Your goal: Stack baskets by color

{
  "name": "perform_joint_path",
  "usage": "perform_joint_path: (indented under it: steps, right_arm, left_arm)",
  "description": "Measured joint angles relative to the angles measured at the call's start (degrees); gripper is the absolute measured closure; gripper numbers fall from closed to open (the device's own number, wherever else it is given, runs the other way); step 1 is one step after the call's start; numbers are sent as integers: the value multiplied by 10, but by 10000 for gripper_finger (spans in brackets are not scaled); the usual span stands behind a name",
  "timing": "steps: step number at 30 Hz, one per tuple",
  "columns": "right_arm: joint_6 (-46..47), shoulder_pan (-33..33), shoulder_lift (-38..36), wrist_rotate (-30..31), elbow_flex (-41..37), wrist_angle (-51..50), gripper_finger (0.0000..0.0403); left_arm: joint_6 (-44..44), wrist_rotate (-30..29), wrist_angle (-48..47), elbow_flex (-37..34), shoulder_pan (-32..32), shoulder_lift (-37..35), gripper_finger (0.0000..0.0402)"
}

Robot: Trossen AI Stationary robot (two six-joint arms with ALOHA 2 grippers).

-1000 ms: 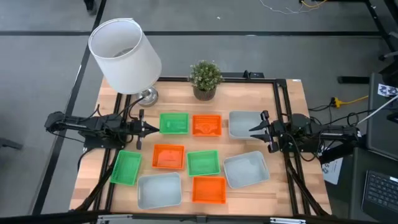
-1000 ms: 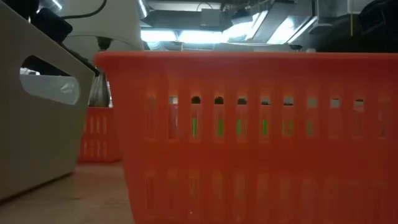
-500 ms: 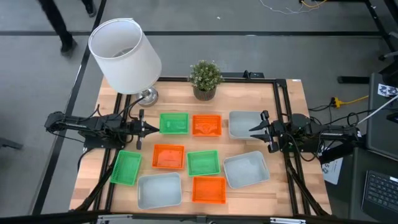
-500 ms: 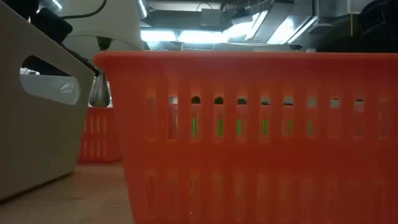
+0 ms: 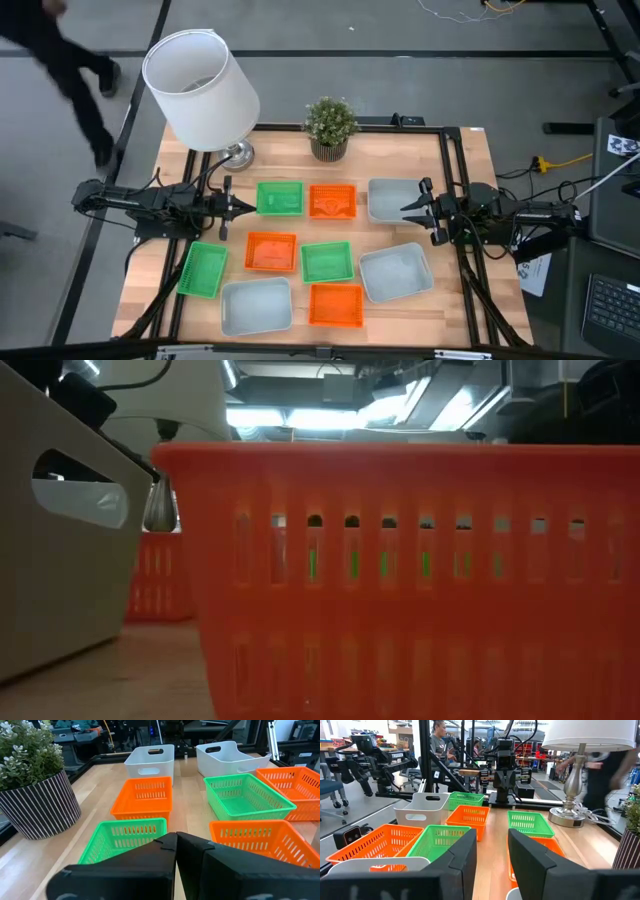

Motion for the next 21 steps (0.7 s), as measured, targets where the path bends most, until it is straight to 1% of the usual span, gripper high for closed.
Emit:
perform_joint_path:
  steps: [19,20,21]
  right_arm:
    - [2,0,0,0,0,0,290]
    - [2,0,0,0,0,0,290]
    - [2,0,0,0,0,0,290]
  left_arm:
    - [0,0,0,0,0,0,401]
    - [1,0,0,0,0,0,401]
    - [22,-2,0,0,0,0,401]
